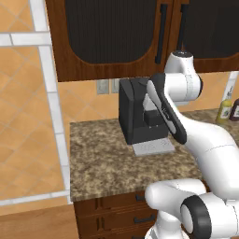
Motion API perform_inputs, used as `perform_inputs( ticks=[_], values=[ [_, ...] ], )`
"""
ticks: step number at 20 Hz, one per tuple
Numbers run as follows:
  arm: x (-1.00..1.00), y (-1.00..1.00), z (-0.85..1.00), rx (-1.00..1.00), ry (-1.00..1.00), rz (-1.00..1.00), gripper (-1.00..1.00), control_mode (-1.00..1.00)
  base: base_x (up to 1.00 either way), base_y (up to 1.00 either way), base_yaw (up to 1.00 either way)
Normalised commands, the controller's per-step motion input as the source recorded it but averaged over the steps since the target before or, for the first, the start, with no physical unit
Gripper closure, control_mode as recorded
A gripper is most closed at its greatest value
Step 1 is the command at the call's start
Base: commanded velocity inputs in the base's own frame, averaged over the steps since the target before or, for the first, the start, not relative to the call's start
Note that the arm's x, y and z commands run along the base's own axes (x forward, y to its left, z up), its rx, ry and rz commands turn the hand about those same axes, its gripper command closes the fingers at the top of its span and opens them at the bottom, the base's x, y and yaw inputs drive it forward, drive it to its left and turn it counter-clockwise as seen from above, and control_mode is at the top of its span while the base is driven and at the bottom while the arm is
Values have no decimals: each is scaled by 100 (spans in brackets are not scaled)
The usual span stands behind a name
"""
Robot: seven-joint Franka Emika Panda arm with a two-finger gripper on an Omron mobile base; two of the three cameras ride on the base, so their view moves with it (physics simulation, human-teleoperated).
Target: Navigate to the fridge.
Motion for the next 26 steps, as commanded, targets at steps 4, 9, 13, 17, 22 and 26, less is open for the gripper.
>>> perform_inputs(
  ticks=[4, 9, 13, 17, 22, 26],
  values=[
    [-53, -7, 0, 0, -5, 0, -100, -100, 0, 0, 0],
    [-100, -17, 0, 0, -16, -3, -100, -100, 0, 0, 0],
    [-97, -11, 0, 0, -12, -3, -100, -100, 0, 0, 0],
    [-64, -20, 0, 0, -6, -4, -100, 100, -23, -16, -2],
    [0, 0, 0, 0, 0, 0, -100, 100, -69, -96, -17],
    [0, 0, 0, 0, 0, 0, -100, 100, -23, -100, -46]
  ],
)
